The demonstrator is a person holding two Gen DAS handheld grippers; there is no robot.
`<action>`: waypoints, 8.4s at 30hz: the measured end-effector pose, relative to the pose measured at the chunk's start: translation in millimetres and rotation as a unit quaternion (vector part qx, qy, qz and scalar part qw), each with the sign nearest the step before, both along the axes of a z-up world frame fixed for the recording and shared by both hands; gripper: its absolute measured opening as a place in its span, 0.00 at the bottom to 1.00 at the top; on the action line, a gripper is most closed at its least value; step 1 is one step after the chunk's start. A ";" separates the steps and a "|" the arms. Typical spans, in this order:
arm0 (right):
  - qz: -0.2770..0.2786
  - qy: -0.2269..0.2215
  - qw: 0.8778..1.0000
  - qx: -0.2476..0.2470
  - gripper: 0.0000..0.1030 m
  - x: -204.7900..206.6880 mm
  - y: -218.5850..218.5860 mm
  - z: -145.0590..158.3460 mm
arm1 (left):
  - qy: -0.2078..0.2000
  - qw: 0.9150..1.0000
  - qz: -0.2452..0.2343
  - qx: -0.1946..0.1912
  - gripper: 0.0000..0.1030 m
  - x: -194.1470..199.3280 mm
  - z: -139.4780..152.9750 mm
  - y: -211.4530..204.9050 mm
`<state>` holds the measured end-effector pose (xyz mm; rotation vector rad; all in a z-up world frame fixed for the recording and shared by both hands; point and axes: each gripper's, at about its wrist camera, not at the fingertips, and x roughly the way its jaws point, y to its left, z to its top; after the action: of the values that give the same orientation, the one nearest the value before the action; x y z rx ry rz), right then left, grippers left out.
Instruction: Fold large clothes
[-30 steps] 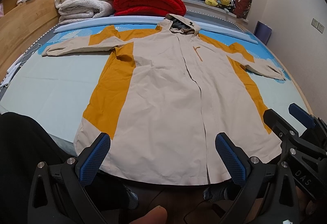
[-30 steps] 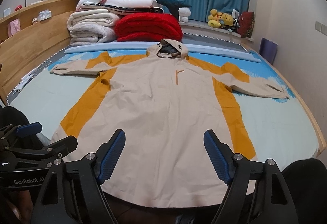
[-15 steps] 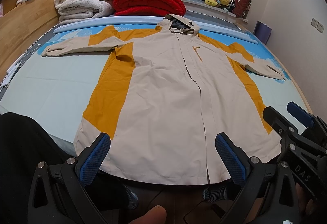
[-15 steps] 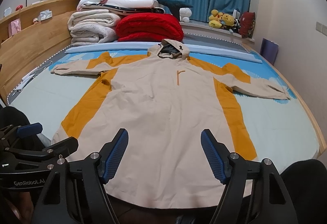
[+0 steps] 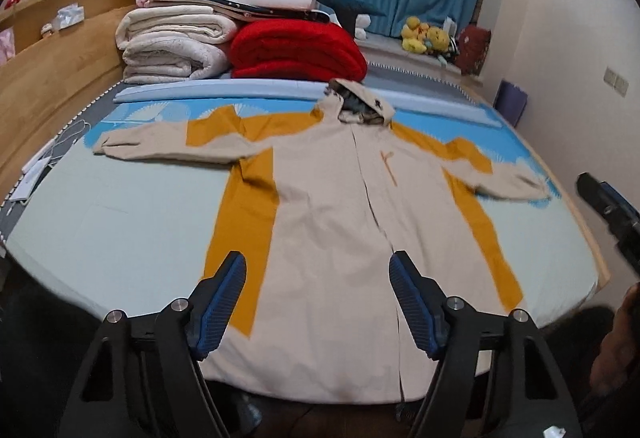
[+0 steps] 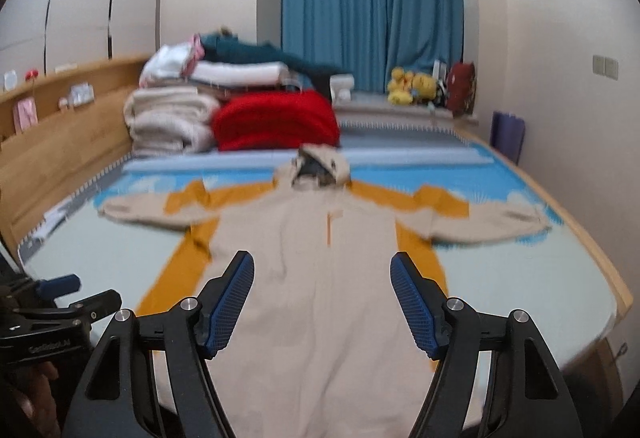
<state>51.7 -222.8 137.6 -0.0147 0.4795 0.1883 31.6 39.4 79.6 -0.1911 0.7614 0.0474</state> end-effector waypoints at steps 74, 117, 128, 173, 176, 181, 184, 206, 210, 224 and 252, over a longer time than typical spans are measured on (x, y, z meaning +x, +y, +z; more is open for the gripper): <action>0.018 0.303 0.952 0.023 0.16 408.5 26.3 -160.4 | 0.021 0.984 -0.153 -0.089 0.28 369.4 -48.5 16.4; 0.000 0.381 0.899 0.216 0.32 477.2 -21.0 -244.1 | 0.188 0.977 0.104 0.004 0.34 356.1 -90.8 148.2; -0.008 0.388 0.899 0.202 0.07 486.8 4.7 -275.9 | 0.195 0.974 0.115 0.004 0.34 363.9 -98.0 161.1; -0.143 0.147 0.973 0.102 0.44 458.8 -191.1 -123.2 | 0.122 0.990 0.017 0.068 0.46 381.5 -88.9 81.9; -0.182 0.103 0.972 0.109 0.44 444.5 -242.3 -108.1 | 0.081 0.995 0.027 0.057 0.47 373.0 -74.3 78.5; -0.279 0.105 0.946 0.127 0.09 433.2 -357.9 -137.9 | 0.089 0.994 0.020 0.062 0.44 370.7 -75.4 62.0; -0.320 0.139 0.924 0.156 0.09 433.4 -413.6 -174.6 | 0.103 0.993 -0.006 0.066 0.43 370.8 -81.0 48.3; -0.426 0.175 0.811 0.360 0.14 454.7 -555.5 -319.8 | 0.151 0.985 -0.013 0.079 0.42 402.1 -125.7 38.3; -0.427 0.144 0.830 0.328 0.06 460.5 -541.5 -284.2 | 0.146 0.987 -0.010 0.073 0.42 403.3 -120.8 41.6; -0.280 0.026 0.948 0.151 0.04 478.2 -322.9 -77.8 | 0.168 0.983 0.068 0.022 0.42 397.5 -91.7 117.3; -0.011 0.251 0.950 0.184 0.38 397.3 14.5 -119.0 | 0.210 0.976 0.022 -0.061 0.45 389.1 -99.1 122.8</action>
<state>449.0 -208.2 18.5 0.4135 0.9452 0.2594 420.6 162.2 -19.6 -0.3202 1.1837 0.0842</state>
